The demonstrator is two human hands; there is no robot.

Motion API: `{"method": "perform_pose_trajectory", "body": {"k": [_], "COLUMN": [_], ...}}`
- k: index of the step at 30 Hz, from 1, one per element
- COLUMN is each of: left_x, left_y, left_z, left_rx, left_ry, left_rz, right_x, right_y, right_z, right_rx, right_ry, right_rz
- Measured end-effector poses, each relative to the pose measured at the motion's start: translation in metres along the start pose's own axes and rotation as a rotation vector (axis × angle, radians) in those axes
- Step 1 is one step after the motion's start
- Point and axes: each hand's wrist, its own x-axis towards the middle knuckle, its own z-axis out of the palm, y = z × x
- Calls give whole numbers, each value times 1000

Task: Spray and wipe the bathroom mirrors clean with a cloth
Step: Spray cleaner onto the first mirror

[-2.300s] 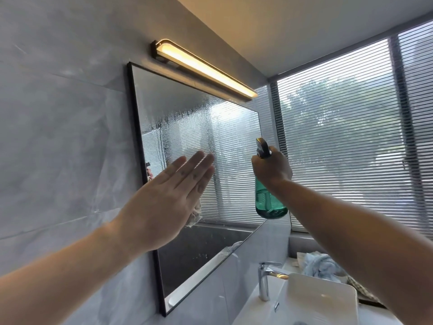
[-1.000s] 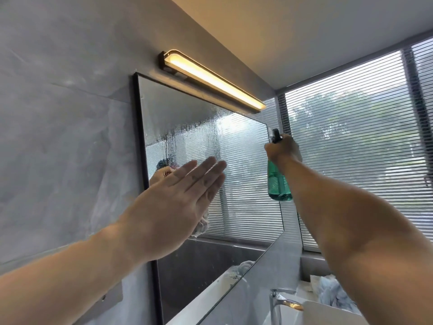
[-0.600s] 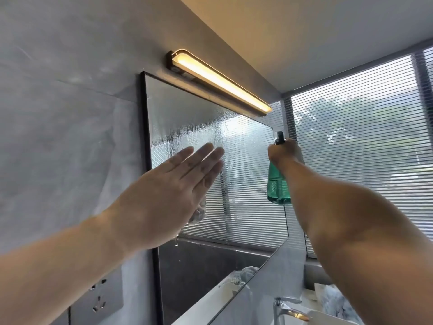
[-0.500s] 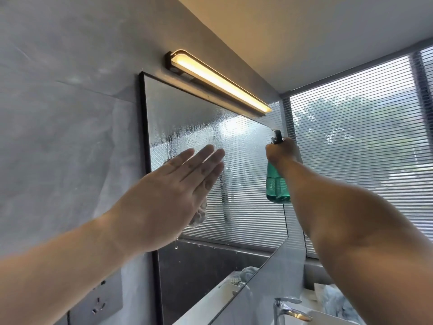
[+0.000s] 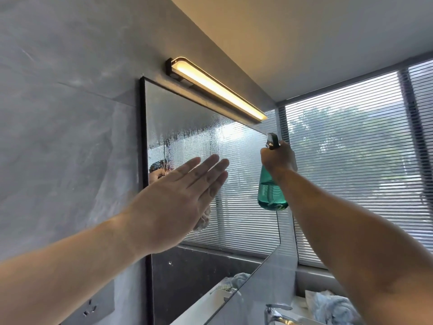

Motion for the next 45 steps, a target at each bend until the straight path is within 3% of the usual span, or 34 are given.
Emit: {"method": "perform_pose_trajectory", "body": {"k": [18, 28, 35, 39, 45], "left_x": [3, 1, 5, 14, 14], "left_y": [3, 1, 3, 9, 11], "left_z": [-9, -21, -34, -59, -64], "left_rx": [-78, -81, 27, 90, 124], "left_ry": [8, -96, -222, -528, -582], "left_rz": [3, 5, -27, -13, 52], "right_x": [-24, -35, -42, -44, -47], "right_y": [-5, -14, -16, -13, -12], "right_z": [-24, -37, -48, -53, -59], "right_rx": [18, 25, -27, -26, 29], "right_ry": [25, -10, -30, -9, -11], "right_rz": [-20, -89, -132, -116, -106]}}
